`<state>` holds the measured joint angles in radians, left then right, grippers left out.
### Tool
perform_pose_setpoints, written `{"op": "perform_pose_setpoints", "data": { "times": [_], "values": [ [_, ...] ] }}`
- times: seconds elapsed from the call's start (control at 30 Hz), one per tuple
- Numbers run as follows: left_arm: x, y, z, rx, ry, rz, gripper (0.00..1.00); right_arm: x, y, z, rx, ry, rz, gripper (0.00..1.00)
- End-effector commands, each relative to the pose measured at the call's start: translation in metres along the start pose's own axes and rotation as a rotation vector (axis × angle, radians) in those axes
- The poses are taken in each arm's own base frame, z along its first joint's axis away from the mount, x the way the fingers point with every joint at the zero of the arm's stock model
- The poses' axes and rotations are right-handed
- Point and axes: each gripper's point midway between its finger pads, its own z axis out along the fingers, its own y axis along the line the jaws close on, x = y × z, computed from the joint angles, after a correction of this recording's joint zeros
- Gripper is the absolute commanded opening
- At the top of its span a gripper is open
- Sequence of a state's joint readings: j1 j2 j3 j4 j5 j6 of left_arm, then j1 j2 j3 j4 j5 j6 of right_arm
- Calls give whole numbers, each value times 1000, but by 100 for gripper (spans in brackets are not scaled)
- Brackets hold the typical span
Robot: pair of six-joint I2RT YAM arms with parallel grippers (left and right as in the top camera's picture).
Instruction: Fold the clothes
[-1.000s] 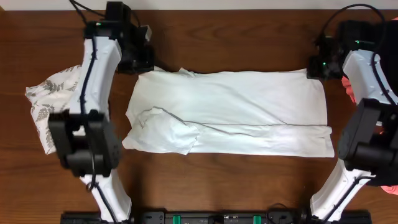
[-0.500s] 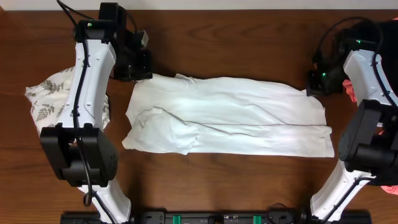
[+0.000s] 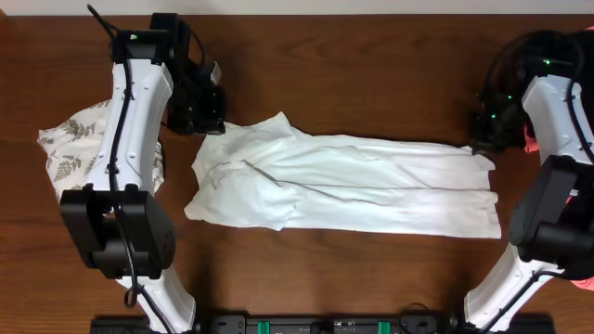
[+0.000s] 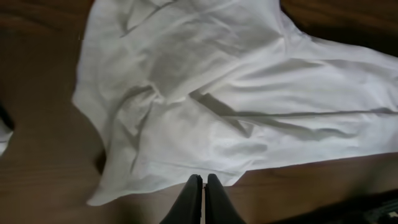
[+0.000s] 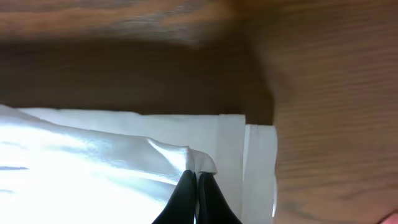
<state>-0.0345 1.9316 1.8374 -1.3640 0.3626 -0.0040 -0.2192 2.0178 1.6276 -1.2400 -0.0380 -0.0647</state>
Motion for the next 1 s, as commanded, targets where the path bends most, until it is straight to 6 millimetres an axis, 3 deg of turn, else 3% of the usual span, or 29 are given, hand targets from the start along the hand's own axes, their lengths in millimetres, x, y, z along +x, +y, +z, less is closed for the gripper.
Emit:
{"op": "perform_pose_setpoints", "data": {
  "times": [0.0,0.07,0.13,0.17,0.57,0.97],
  "values": [
    [-1,2,0,-14,-7,-5,6,-1,-9,-11,35,-30,29,1],
    [-2,2,2,-14,-7,-4,10,-2,-9,-10,35,-32,29,2],
    [-1,4,8,-15,-3,-6,34,-2,-9,-11,35,-35,29,2],
    [-1,5,11,-15,0,-7,39,-3,-9,-10,35,-36,29,2],
    [20,5,91,17,76,22,41,-3,-9,-10,32,-39,28,2],
    [20,14,112,-6,51,8,41,-3,-9,-10,32,-39,28,2]
  ]
}}
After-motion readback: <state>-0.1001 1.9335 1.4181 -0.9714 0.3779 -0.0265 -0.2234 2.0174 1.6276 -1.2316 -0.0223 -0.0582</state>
